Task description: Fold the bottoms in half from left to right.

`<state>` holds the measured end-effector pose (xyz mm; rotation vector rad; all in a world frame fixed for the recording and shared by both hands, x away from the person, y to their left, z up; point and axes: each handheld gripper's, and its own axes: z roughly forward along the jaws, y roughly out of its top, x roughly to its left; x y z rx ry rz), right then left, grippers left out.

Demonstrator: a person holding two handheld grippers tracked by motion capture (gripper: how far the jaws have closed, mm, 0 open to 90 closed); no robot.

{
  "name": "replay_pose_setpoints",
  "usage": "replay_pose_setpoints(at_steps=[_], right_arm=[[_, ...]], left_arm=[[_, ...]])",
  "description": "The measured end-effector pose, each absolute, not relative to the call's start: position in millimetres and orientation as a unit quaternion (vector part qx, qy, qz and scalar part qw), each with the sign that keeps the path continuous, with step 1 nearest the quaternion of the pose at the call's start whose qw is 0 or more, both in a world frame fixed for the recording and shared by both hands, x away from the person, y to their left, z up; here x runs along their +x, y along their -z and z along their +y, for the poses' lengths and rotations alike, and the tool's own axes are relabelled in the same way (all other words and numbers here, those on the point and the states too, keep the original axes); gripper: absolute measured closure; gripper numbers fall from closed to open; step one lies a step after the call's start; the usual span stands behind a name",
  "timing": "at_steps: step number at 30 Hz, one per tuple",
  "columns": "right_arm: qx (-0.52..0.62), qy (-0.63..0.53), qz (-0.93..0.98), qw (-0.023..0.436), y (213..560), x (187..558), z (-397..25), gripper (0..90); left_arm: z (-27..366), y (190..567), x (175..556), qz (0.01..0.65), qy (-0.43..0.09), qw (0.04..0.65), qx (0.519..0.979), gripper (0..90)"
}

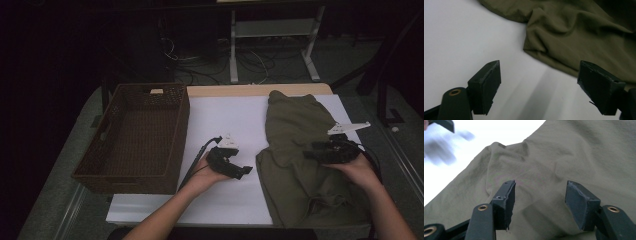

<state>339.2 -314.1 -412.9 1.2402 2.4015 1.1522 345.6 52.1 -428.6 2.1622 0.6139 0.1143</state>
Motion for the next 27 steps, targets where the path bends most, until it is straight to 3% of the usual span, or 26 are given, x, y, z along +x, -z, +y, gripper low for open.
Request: replay_pose_setpoints(at_steps=[15, 27], right_arm=[[0.425, -0.394, 0.808, 0.105, 413, 340, -320, 40.7], [0.435, -0.388, 0.805, 0.113, 413, 341, -325, 40.5]], left_arm=[[-3, 443, 380, 0.238, -0.03, 0.41, 0.88, 41.5], [-12, 450, 382, 0.222, -0.015, 0.391, 0.893, 66.0]])
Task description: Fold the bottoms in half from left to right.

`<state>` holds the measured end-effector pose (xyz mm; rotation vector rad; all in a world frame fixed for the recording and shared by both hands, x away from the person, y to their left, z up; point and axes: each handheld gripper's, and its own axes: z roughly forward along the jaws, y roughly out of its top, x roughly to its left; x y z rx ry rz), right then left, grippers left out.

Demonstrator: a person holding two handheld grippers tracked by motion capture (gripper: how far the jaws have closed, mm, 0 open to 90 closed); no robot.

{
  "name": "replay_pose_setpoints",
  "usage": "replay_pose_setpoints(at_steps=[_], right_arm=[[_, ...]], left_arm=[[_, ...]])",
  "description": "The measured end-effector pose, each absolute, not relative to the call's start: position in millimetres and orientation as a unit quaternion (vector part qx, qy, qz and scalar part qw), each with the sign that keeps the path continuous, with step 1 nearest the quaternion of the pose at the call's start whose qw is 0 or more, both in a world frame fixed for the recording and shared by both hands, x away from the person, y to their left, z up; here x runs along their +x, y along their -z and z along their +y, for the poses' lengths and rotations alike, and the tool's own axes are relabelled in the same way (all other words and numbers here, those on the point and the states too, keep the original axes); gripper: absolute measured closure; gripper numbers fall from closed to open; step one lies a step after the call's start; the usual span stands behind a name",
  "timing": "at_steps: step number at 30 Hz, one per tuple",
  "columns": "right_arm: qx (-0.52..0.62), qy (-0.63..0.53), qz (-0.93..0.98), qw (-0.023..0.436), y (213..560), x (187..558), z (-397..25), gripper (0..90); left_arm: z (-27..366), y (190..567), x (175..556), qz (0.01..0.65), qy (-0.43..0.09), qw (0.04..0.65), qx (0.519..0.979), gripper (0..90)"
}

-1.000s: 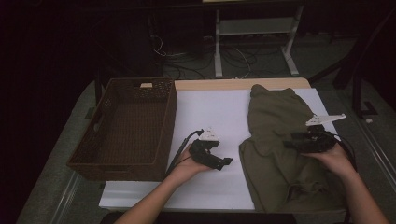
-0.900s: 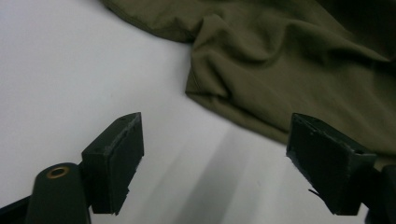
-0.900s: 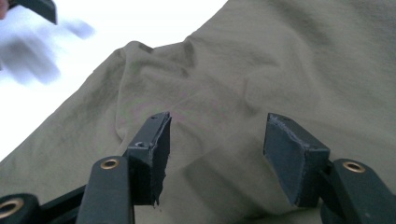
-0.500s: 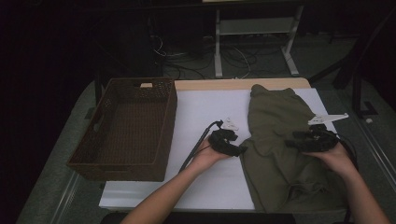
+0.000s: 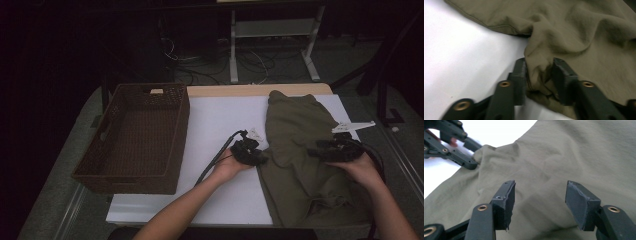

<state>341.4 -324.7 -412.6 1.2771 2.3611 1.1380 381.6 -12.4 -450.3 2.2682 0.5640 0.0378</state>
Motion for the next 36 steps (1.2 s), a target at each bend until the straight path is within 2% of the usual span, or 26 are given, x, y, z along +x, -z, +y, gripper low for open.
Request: replay_pose_setpoints(at_steps=[3, 6, 20, 27, 36], right_arm=[[0.444, -0.383, 0.801, 0.12, 413, 342, -330, 40.5], [0.453, -0.379, 0.797, 0.125, 415, 343, -335, 40.5], [0.509, -0.336, 0.776, 0.16, 425, 339, -374, 40.7], [0.519, -0.314, 0.779, 0.156, 432, 341, -377, 44.6], [0.547, -0.291, 0.772, 0.14, 438, 343, -378, 48.6]], left_arm=[[-13, 449, 380, 0.217, -0.021, 0.385, 0.897, 79.7], [-11, 447, 379, 0.216, -0.022, 0.384, 0.897, 85.9], [11, 441, 382, 0.236, -0.02, 0.38, 0.894, 86.8], [28, 437, 387, 0.252, -0.02, 0.384, 0.888, 86.6], [27, 443, 386, 0.25, -0.016, 0.379, 0.891, 85.8]])
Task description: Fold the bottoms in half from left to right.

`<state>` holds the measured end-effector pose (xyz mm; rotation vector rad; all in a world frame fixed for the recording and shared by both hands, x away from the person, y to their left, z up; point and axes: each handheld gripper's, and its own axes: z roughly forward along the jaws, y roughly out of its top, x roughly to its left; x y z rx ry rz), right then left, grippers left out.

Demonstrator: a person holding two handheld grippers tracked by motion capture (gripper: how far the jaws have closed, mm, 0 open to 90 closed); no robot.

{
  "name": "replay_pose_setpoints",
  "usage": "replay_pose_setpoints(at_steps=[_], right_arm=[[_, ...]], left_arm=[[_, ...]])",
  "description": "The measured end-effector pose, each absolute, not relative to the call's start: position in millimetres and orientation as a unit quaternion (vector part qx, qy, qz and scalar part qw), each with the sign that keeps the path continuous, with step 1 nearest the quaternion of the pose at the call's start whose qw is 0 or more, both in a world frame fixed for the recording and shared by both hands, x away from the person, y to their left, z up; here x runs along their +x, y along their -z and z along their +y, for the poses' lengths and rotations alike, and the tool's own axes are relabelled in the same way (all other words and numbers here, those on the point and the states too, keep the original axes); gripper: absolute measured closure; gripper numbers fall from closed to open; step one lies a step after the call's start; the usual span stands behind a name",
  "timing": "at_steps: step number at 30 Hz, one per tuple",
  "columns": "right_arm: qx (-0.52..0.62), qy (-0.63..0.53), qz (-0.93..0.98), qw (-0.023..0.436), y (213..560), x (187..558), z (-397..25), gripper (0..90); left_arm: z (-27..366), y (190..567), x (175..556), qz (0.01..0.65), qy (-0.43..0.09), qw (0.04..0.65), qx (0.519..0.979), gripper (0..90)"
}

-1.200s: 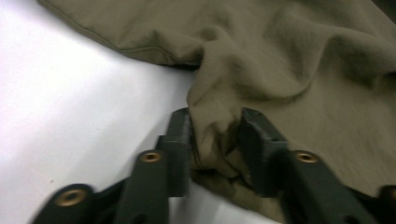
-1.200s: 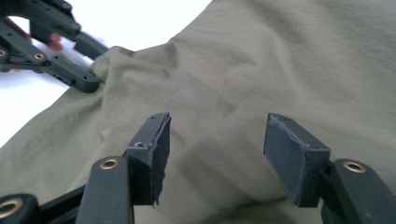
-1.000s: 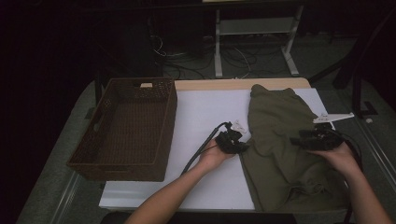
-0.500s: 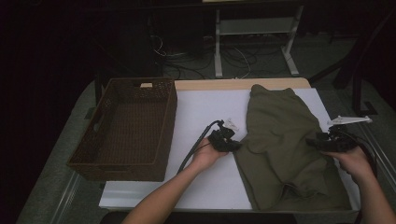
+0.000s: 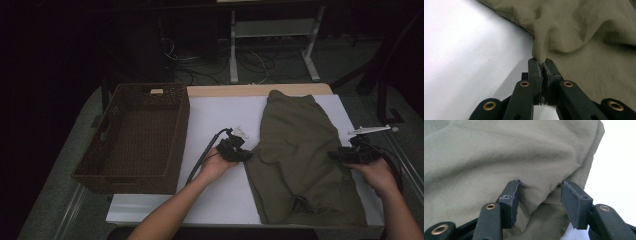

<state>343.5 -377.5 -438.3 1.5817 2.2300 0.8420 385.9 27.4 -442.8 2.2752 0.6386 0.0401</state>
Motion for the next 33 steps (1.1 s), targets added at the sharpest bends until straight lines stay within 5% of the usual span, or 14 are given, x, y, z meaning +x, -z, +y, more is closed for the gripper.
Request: replay_pose_setpoints(at_steps=[7, 9, 16, 23, 33], right_arm=[[0.538, -0.302, 0.777, 0.123, 440, 343, -377, 82.6], [0.536, -0.308, 0.776, 0.122, 438, 343, -378, 86.5], [0.572, -0.282, 0.756, 0.148, 430, 340, -394, 88.0], [0.576, -0.278, 0.754, 0.15, 441, 342, -395, 57.3], [0.556, -0.286, 0.769, 0.133, 443, 342, -394, 85.9]], left_arm=[[27, 444, 386, 0.249, -0.015, 0.378, 0.891, 85.7], [27, 444, 386, 0.249, -0.015, 0.378, 0.891, 85.7], [27, 444, 386, 0.249, -0.015, 0.378, 0.892, 85.6], [26, 446, 386, 0.245, -0.012, 0.379, 0.892, 72.5], [25, 448, 385, 0.238, -0.017, 0.379, 0.894, 85.9]])
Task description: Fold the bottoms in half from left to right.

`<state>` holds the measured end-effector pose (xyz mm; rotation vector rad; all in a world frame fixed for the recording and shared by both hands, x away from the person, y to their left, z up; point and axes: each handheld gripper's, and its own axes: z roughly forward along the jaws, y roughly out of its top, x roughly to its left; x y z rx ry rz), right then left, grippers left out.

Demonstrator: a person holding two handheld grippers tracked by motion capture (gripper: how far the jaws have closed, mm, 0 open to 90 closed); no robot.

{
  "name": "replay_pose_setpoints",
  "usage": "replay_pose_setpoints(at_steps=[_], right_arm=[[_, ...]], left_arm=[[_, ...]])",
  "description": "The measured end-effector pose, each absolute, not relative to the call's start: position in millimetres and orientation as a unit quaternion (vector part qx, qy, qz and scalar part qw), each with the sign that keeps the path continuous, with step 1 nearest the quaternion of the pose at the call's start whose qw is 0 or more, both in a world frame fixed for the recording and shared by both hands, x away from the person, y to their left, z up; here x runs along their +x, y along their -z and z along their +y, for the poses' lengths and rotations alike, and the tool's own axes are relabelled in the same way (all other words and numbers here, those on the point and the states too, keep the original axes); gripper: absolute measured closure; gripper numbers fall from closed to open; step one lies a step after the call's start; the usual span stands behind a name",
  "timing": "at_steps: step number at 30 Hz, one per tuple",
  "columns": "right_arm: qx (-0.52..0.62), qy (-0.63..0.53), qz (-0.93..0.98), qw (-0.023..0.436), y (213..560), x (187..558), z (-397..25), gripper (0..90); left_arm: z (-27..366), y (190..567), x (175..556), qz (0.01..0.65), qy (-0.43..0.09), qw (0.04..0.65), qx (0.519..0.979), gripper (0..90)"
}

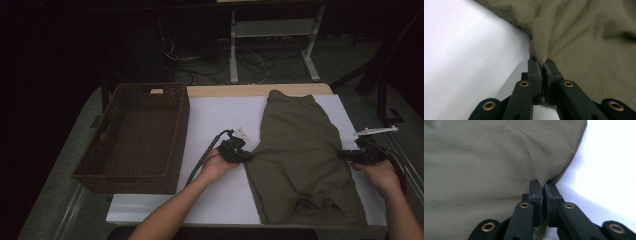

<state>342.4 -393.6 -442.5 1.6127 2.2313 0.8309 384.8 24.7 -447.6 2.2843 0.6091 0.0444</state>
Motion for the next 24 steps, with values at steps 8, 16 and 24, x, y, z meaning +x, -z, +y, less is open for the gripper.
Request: replay_pose_setpoints(at_steps=[8, 16, 24], right_arm=[[0.546, -0.295, 0.771, 0.144, 440, 350, -391, 86.9], [0.523, -0.317, 0.777, 0.148, 438, 372, -372, 87.0], [0.49, -0.327, 0.796, 0.139, 438, 397, -340, 87.0]], left_arm=[[32, 444, 391, 0.251, -0.031, 0.379, 0.89, 87.1], [56, 436, 403, 0.288, -0.065, 0.367, 0.882, 87.1], [82, 433, 411, 0.344, -0.099, 0.341, 0.869, 87.0]])
